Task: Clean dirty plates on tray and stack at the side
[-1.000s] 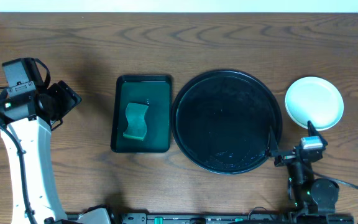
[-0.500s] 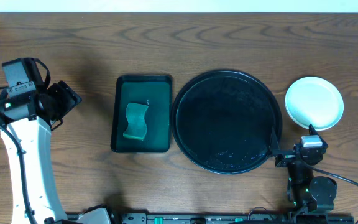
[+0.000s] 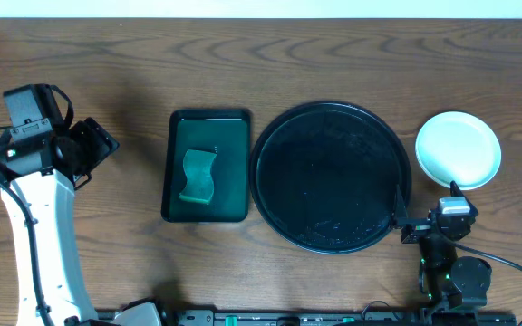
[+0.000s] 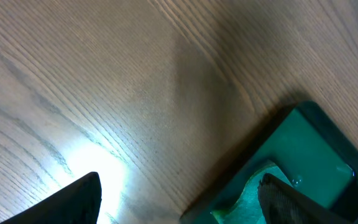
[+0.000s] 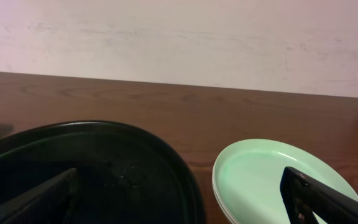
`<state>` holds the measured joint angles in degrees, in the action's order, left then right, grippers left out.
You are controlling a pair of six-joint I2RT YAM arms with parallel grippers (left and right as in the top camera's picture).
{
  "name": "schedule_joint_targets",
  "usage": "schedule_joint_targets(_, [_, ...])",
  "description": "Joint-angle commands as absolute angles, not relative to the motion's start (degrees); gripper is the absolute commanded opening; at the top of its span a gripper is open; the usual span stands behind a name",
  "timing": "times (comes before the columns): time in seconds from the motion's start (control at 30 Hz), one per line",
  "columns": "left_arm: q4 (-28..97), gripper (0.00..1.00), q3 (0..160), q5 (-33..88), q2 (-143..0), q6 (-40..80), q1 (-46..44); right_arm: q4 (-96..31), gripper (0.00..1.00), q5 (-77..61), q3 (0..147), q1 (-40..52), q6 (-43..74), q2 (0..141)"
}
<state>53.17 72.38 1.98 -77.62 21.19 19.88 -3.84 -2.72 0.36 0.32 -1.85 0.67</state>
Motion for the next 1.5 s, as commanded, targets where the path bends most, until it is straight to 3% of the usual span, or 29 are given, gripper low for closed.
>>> schedule_joint_targets(0.0, [53.34, 0.81, 73.21, 1.43, -77.28, 21.52, 20.14, -4.14, 0.99, -1.89, 0.30, 0.84, -0.89, 0.32])
schedule_joint_targets(1.07, [53.34, 0.81, 73.21, 1.43, -76.90, 21.52, 20.12, -4.12, 0.99, -1.89, 0.30, 0.84, -0.89, 0.32])
schedule_joint_targets(1.47, [53.34, 0.81, 73.21, 1.43, -61.71, 21.52, 19.46, -4.14, 0.99, -1.91, 0.30, 0.84, -0.89, 0.32])
